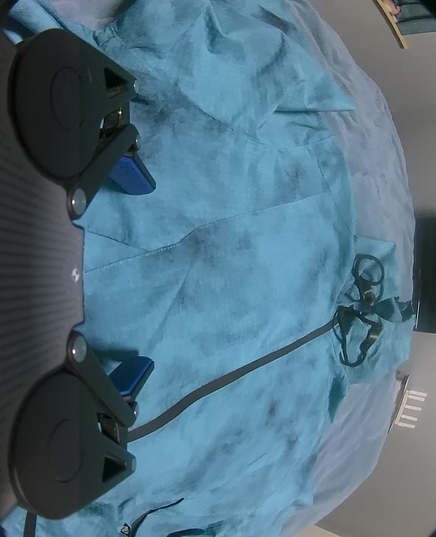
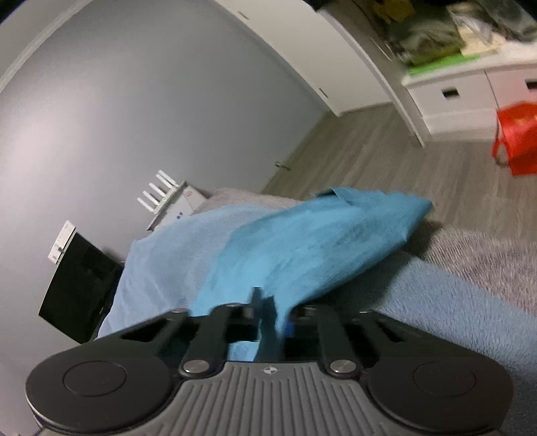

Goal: Fold large clothes

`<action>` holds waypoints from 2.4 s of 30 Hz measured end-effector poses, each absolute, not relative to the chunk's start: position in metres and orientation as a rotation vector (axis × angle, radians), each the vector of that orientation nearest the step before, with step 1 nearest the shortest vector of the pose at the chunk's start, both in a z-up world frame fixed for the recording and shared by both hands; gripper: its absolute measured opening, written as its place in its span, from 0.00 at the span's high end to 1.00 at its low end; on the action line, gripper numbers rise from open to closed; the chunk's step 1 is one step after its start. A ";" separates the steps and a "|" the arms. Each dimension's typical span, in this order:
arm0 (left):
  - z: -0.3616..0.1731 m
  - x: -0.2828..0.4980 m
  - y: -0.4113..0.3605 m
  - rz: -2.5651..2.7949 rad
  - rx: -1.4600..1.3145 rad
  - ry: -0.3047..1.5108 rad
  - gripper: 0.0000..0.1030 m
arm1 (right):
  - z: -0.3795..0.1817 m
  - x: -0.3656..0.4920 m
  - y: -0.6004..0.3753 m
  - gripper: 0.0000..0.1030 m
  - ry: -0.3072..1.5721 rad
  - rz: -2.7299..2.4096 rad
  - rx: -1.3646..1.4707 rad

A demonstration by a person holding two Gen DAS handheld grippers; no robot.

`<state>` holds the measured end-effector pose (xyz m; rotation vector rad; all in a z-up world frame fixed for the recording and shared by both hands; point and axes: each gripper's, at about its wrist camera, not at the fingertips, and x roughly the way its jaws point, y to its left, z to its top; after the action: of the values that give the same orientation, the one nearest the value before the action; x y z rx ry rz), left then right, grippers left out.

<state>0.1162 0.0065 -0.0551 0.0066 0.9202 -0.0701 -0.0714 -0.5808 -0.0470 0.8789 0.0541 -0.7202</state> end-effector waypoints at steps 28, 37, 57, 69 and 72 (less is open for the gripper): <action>-0.028 0.096 0.032 -0.065 -0.087 0.781 0.00 | 0.131 0.040 -0.105 0.97 0.221 0.097 -0.024; -0.014 0.094 0.046 -0.035 -0.011 0.682 0.00 | 0.013 0.043 -0.045 0.71 0.588 0.215 0.035; -0.010 0.081 -0.110 -0.587 0.264 0.751 0.00 | 0.012 -0.007 -0.232 0.25 0.583 -0.301 0.266; -0.038 0.080 -0.199 -0.719 0.474 0.770 0.04 | -0.013 0.019 -0.254 0.24 0.609 -0.352 0.284; -0.044 0.087 -0.200 -0.738 0.441 0.826 0.46 | -0.014 0.022 -0.253 0.23 0.615 -0.343 0.285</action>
<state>0.0872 -0.1997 -0.0444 0.4410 0.8258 -0.7385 0.0221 -0.2525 -0.0136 0.2849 0.6149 -0.3431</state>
